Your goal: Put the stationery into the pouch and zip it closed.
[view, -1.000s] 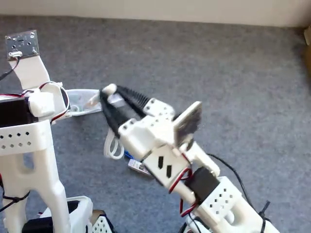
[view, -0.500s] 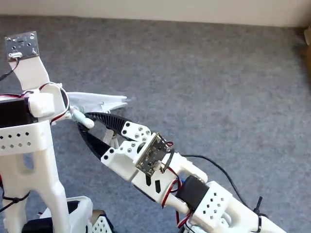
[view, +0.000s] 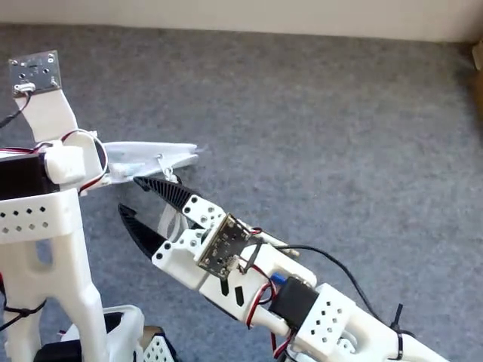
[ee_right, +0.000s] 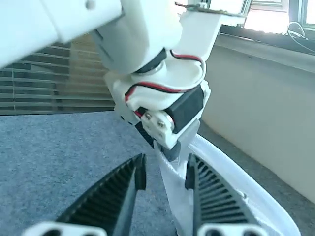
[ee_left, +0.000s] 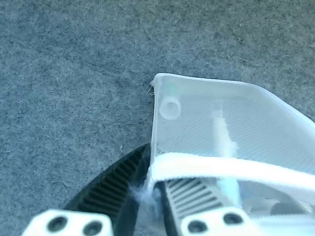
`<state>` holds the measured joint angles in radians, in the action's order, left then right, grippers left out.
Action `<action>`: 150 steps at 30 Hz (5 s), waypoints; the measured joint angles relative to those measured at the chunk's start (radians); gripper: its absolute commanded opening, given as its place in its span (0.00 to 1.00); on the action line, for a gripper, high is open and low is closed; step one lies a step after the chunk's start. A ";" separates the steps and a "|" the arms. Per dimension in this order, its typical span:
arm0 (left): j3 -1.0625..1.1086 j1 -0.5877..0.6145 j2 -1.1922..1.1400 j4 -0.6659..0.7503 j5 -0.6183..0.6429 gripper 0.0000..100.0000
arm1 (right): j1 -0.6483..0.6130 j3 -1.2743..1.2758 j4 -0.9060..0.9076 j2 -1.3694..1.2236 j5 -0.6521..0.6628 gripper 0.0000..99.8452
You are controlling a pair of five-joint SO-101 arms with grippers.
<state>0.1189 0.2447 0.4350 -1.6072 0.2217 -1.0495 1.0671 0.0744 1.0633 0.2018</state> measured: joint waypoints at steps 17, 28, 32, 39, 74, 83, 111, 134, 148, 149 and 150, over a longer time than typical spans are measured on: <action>0.000 0.000 0.000 0.002 0.000 0.01 | 0.083 -0.097 0.264 0.166 0.000 0.12; 0.000 0.057 0.000 0.002 0.000 0.01 | 0.169 -0.262 0.628 0.186 0.000 0.12; 0.002 0.064 0.000 0.002 0.000 0.01 | 0.281 -0.262 0.698 0.186 0.000 0.12; 0.002 0.066 0.000 0.002 0.000 0.01 | 0.339 -0.210 0.761 0.127 -0.101 0.13; 0.009 0.201 0.000 0.000 0.003 0.01 | 0.293 -0.423 0.760 -0.904 -0.109 0.13; 0.009 0.201 0.000 0.000 0.003 0.01 | 0.358 -0.559 0.758 -1.085 -0.109 0.13; 0.037 0.201 0.000 0.018 0.003 0.01 | 0.439 -0.664 0.750 -1.287 0.204 0.00; 0.037 0.201 0.000 0.018 0.003 0.01 | 0.489 -0.637 1.019 -1.049 0.206 0.00; 0.037 0.201 0.000 0.018 0.003 0.01 | 0.489 -0.288 0.812 -0.562 0.206 0.01; 0.037 0.201 0.000 0.018 0.003 0.01 | 0.489 -0.258 0.778 -0.526 0.206 0.01; 0.037 0.201 0.000 0.018 0.003 0.01 | 0.489 -0.227 0.744 -0.494 0.206 0.01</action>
<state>0.1557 0.4457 0.4350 -1.5888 0.2248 -0.5600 0.8401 0.8186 0.5692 0.4074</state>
